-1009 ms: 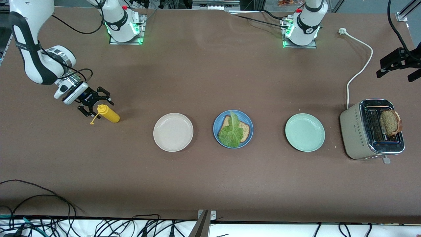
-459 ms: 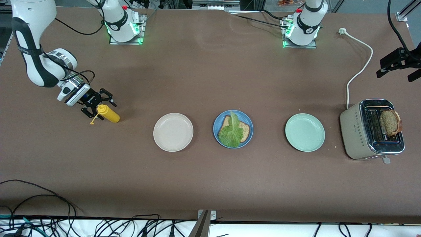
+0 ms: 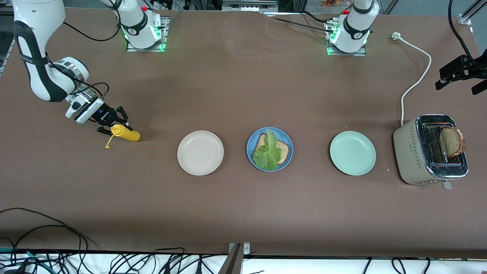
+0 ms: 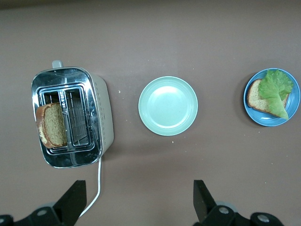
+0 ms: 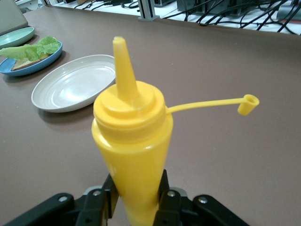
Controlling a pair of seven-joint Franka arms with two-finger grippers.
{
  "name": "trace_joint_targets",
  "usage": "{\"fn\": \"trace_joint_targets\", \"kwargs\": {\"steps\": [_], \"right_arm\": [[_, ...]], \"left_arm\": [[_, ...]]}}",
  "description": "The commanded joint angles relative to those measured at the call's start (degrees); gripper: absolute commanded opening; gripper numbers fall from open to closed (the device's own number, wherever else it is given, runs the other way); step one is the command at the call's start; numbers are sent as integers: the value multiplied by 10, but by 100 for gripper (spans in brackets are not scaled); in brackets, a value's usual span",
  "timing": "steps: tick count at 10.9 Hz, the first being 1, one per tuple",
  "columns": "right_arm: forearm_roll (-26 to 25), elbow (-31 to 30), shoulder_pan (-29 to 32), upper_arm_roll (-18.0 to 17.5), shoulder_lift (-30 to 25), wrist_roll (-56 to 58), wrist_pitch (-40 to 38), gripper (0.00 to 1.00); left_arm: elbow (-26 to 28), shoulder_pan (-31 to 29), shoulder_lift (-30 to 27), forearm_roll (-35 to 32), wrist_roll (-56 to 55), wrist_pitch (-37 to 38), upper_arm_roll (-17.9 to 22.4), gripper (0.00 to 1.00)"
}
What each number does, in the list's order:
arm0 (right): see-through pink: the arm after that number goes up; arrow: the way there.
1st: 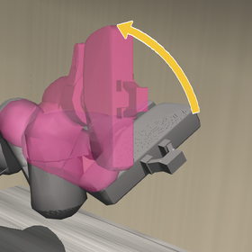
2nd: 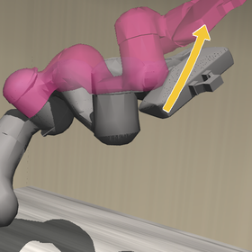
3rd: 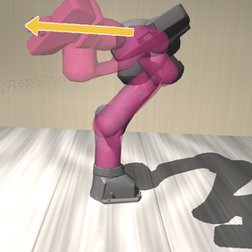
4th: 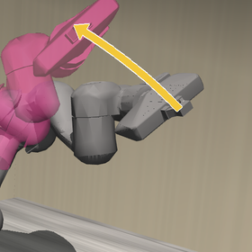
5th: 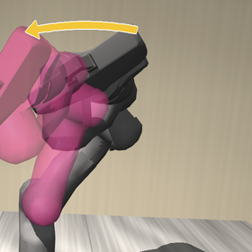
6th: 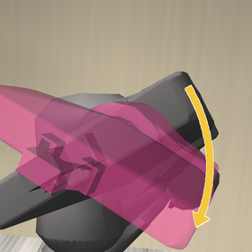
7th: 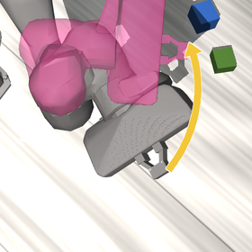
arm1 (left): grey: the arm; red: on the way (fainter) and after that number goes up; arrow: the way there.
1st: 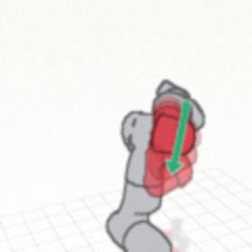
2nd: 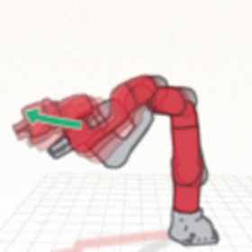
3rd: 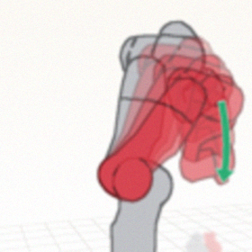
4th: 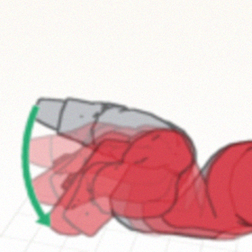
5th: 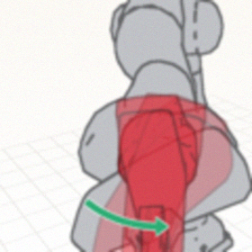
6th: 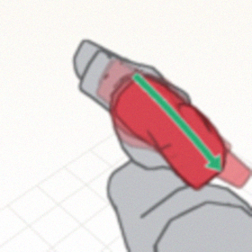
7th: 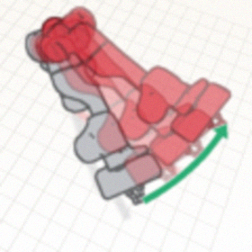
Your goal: Make sandwich in blue plate with both arms
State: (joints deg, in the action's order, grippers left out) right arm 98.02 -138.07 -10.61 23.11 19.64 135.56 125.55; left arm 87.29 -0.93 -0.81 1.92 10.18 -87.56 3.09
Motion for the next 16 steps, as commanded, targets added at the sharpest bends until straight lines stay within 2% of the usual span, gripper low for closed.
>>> {"fn": "trace_joint_targets", "kwargs": {"steps": [1, 2, 4, 6, 8, 12, 13, 16], "right_arm": [[-14, 29, 3, -4, -6, 1, 24, 0], [-35, 41, 1, -7, -13, -2, 48, 0], [-96, 68, 0, -36, -33, -41, 125, 0], [-158, 73, 0, -104, -66, -142, 241, 0], [-196, 73, 0, -164, -81, -221, 316, 0], [-197, 88, -2, -293, -77, -289, 488, 0], [-197, 97, -3, -314, -68, -299, 516, 0], [-203, 105, -3, -313, -50, -296, 521, 0]], "left_arm": [[-12, -1, 4, 10, -4, 10, 0, 100], [-12, -1, 4, 10, -4, 10, 0, 100], [-12, -1, 4, 10, -4, 11, 0, 100], [-12, -1, 4, 10, -4, 11, 0, 100], [-12, -1, 4, 10, -4, 11, 0, 100], [-12, -1, 4, 10, -4, 11, 0, 100], [-12, -1, 4, 10, -4, 11, 0, 100], [-12, 0, 4, 10, -5, 10, -1, 100]]}}
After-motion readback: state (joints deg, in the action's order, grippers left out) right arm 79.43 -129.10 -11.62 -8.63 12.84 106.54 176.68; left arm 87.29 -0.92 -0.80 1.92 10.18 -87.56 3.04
